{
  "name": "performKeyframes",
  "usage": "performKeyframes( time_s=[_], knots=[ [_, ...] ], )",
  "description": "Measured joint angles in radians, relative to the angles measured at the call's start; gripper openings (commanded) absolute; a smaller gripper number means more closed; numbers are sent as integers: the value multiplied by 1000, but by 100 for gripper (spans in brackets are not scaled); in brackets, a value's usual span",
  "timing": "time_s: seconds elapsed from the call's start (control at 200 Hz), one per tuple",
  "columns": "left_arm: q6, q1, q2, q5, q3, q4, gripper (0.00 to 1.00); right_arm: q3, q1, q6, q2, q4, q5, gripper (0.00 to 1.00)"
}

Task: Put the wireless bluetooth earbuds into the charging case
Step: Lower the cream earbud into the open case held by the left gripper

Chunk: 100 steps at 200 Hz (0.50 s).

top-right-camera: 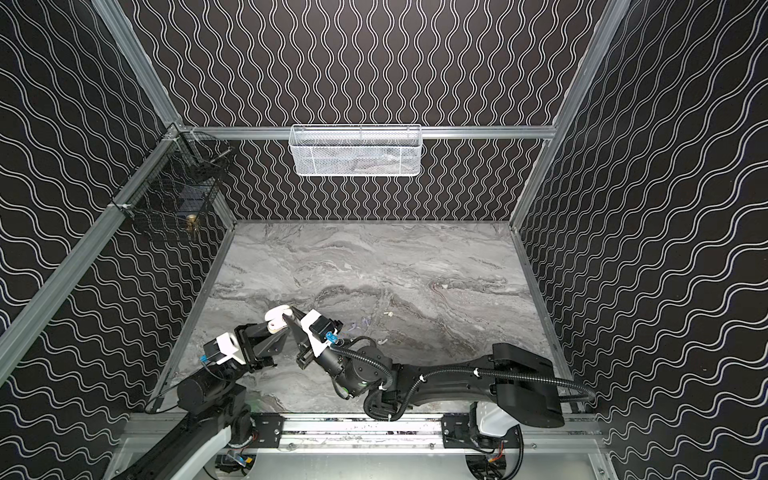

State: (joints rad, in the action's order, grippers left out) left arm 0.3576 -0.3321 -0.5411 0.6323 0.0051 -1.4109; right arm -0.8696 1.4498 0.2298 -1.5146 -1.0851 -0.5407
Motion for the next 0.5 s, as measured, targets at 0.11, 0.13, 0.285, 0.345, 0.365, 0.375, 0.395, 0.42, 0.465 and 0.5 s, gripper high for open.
performKeyframes(
  time_s=[0.11, 0.13, 0.285, 0.345, 0.365, 0.375, 0.395, 0.42, 0.465, 0.5],
  knots=[
    [-2, 0, 13, 1, 0, 27, 0, 2, 7, 20, -1, 0, -31, 5],
    [-2, 0, 15, 1, 0, 30, 0, 2, 8, 23, -2, 0, -38, 5],
    [-2, 0, 27, 1, 0, 55, 0, 2, 18, 42, -6, 0, -79, 5],
    [-3, 0, 31, 1, 0, 68, 0, 2, 23, 48, -11, -1, -97, 5],
    [-3, 0, 31, 0, 0, 71, 0, 2, 26, 51, -13, -1, -103, 5],
    [-3, 0, 31, 0, 0, 72, 0, 2, 28, 51, -13, -1, -108, 5],
    [-2, 0, 31, 0, 0, 74, 0, 2, 32, 53, -14, 0, -113, 6],
    [-3, 0, 31, -1, 0, 72, 0, 2, 37, 60, -16, 0, -119, 6],
    [-4, 0, 32, 1, 0, 72, 0, 2, 46, 66, -18, -2, -129, 7],
    [-7, 0, 33, 1, 0, 67, 0, 3, 51, 65, -17, -6, -130, 8]
  ],
)
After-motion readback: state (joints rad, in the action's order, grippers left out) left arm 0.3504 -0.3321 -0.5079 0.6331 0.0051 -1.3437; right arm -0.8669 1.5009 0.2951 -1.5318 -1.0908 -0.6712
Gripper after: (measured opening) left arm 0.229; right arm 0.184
